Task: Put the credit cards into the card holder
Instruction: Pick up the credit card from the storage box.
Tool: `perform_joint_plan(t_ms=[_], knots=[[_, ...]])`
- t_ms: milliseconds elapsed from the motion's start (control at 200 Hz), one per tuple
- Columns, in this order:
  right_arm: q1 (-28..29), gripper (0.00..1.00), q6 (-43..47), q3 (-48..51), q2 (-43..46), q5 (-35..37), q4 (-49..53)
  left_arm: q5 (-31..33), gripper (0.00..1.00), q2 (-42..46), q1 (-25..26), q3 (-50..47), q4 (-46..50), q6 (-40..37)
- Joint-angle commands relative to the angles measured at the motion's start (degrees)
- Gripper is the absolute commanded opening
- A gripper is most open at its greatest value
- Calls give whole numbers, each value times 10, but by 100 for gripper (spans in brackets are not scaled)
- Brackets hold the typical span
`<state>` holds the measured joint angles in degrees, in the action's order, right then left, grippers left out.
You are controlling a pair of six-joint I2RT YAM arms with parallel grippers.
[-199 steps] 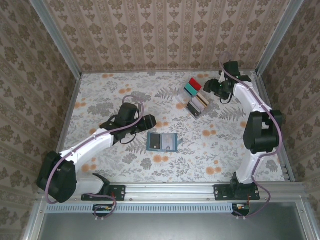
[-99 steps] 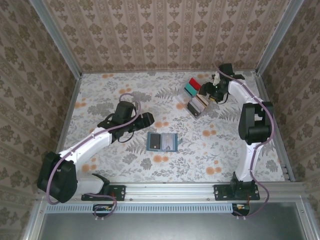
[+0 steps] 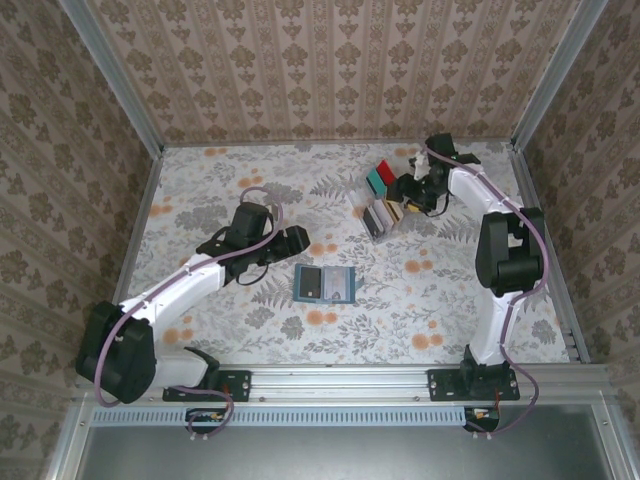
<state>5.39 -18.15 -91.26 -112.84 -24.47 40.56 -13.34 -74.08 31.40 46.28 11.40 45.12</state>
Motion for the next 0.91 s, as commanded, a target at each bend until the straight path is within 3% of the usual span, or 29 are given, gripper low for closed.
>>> perform_joint_plan(t_ms=[0, 150, 295, 425, 900], knots=[[26, 62, 26, -8, 42, 105, 45, -10, 79, 2, -5, 7, 9, -13], [63, 63, 66, -36, 54, 277, 72, -10, 80, 6, -5, 7, 10, -16], [107, 60, 111, -59, 47, 350, 85, -10, 80, 4, -6, 7, 8, -16], [142, 52, 138, -75, 25, 388, 100, -13, 80, 2, -7, 9, 7, -17], [169, 46, 142, -91, -32, 462, 115, -20, 81, -1, -6, 5, 6, -15]])
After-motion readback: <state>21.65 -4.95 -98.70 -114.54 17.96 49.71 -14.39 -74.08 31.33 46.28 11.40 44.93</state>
